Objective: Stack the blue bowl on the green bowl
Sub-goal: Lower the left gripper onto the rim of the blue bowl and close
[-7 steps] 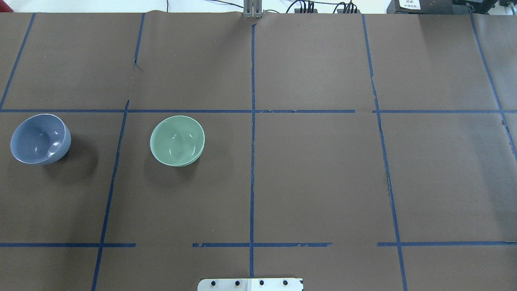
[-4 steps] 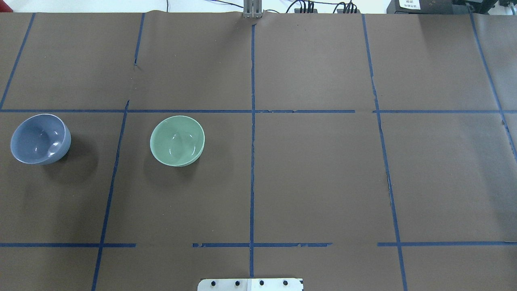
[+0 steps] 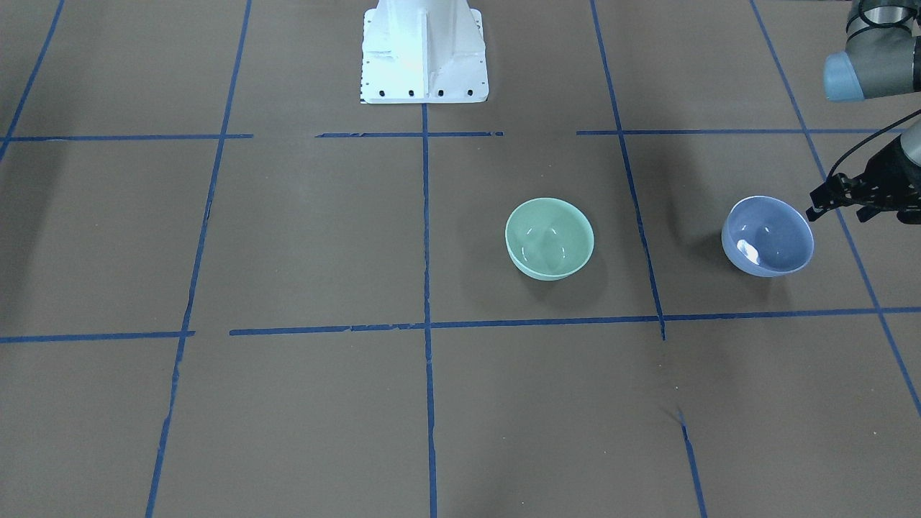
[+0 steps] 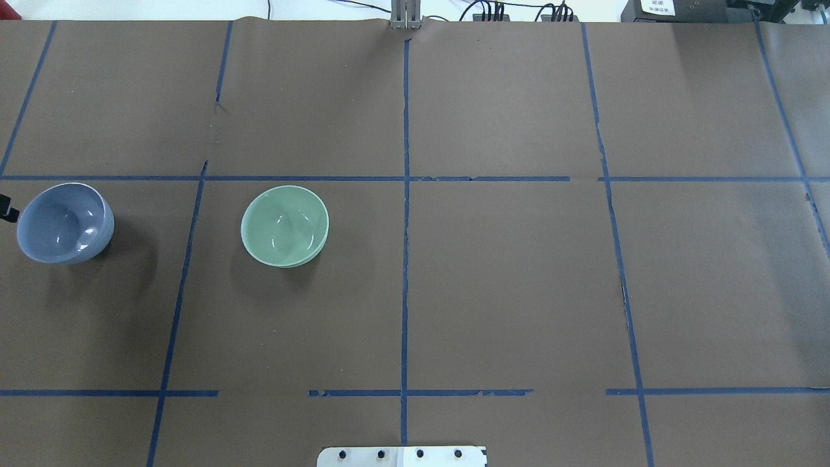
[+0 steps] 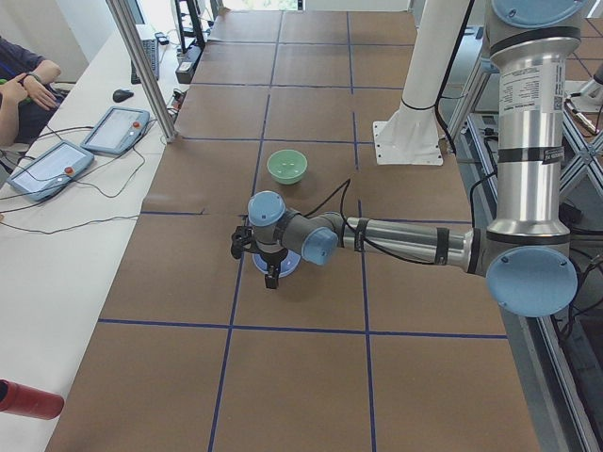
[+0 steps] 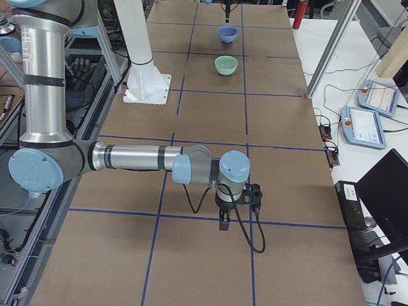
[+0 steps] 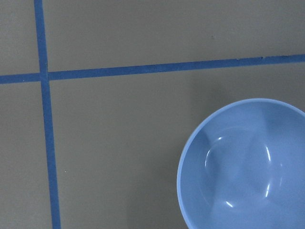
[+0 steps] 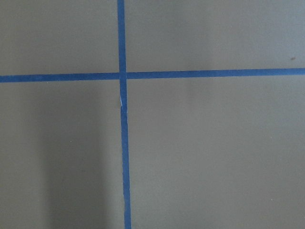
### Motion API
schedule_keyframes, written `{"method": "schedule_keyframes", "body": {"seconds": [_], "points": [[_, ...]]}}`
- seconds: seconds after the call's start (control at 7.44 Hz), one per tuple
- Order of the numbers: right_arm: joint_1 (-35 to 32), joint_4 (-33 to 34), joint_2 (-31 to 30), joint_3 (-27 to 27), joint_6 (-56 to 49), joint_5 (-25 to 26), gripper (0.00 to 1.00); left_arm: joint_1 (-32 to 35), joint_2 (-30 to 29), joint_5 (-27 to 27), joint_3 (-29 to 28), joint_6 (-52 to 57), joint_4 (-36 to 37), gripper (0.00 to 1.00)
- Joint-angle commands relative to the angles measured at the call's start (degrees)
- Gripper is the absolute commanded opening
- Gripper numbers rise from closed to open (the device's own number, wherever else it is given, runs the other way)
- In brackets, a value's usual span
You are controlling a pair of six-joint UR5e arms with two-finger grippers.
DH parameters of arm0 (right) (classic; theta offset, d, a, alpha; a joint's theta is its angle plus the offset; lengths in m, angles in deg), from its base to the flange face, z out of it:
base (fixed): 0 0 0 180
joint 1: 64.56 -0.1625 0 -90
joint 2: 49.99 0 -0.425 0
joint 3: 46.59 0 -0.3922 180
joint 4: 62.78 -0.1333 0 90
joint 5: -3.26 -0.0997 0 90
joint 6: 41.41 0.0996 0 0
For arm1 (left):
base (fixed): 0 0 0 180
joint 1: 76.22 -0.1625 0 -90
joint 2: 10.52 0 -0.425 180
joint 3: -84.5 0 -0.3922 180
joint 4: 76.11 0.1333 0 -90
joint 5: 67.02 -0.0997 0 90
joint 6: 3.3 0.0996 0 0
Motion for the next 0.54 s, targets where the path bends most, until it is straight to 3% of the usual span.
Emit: {"method": "schedule_keyframes", "body": {"seconds": [0.0,0.13,0.27,0.4], "points": [[0.00,0.00,0.00,0.00,-0.05,0.00,1.00,-3.63,-0.11,-2.59,-5.05,-6.08,-8.72,0.97],[0.00,0.00,0.00,0.00,-0.05,0.00,1.00,-4.50,-0.28,-2.15,-5.07,-8.19,-9.11,0.95],[0.00,0.00,0.00,0.00,0.04,0.00,1.00,-4.86,-0.55,-1.97,-4.54,-9.52,-9.11,0.77],[-0.09,0.00,0.00,0.00,-0.05,0.00,1.00,-4.87,-0.81,-1.54,-4.45,-9.62,-8.85,0.50]]}}
